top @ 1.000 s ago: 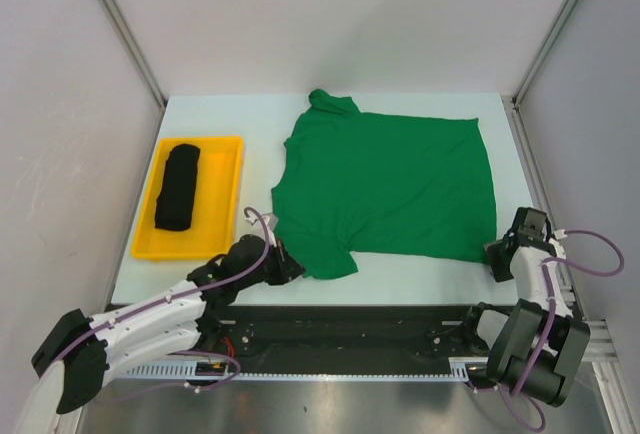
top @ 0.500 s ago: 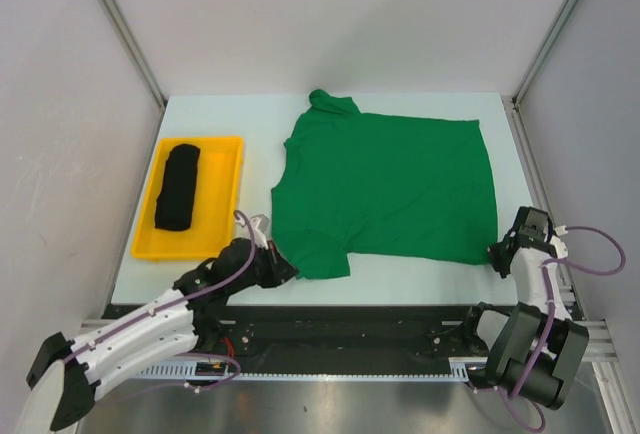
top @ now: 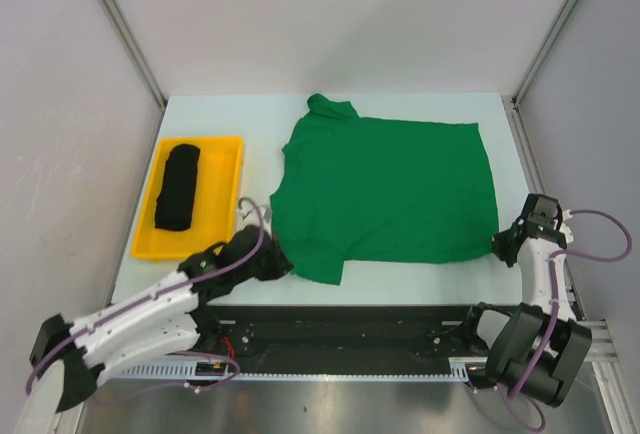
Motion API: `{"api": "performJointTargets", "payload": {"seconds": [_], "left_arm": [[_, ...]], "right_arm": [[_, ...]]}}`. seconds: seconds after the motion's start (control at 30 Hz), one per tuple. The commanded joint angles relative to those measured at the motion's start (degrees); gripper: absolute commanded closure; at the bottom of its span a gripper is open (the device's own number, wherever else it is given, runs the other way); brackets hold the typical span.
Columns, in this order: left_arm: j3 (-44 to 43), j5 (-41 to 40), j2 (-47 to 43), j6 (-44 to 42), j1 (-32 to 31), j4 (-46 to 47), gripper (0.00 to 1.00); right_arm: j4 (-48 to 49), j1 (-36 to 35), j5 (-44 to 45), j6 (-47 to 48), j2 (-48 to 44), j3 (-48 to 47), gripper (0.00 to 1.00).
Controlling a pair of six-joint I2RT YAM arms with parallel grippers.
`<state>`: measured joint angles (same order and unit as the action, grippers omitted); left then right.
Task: Roll the t-shirts
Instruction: Fold the T-shirt at the center of the board.
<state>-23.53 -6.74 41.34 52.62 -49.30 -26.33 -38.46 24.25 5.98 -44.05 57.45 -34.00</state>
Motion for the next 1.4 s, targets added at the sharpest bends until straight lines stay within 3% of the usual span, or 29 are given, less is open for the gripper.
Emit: {"api": "performJointTargets", "payload": {"seconds": [0.0, 0.13, 0.3, 0.53, 0.73, 1.37], "left_arm": [[-16.4, -5.7, 15.0, -10.8, 3.0, 5.2, 1.00], [-28.6, -4.0, 26.9, -15.1, 9.5, 8.2, 1.00], [-37.3, -0.1, 40.8, -16.9, 13.3, 10.2, 1.00], [-46.7, 0.2, 51.0, -15.9, 16.3, 10.6, 1.00], [-49.1, -1.4, 52.1, -15.6, 17.2, 9.4, 1.00], [-52.1, -0.6, 54.6, -15.8, 21.7, 9.9, 1.00]], "right_arm": [[8.5, -3.7, -4.0, 2.2, 5.2, -6.2, 1.00], [14.7, -6.4, -4.0, 2.2, 11.4, -9.8, 1.00], [21.5, -6.6, -5.4, 2.4, 21.1, -13.8, 1.00], [27.2, -3.4, -10.2, 2.9, 27.8, -15.1, 1.00], [27.8, -1.0, -11.3, 3.3, 27.8, -16.6, 1.00], [28.5, -2.2, -11.1, 3.5, 30.3, -18.5, 1.00]]}}
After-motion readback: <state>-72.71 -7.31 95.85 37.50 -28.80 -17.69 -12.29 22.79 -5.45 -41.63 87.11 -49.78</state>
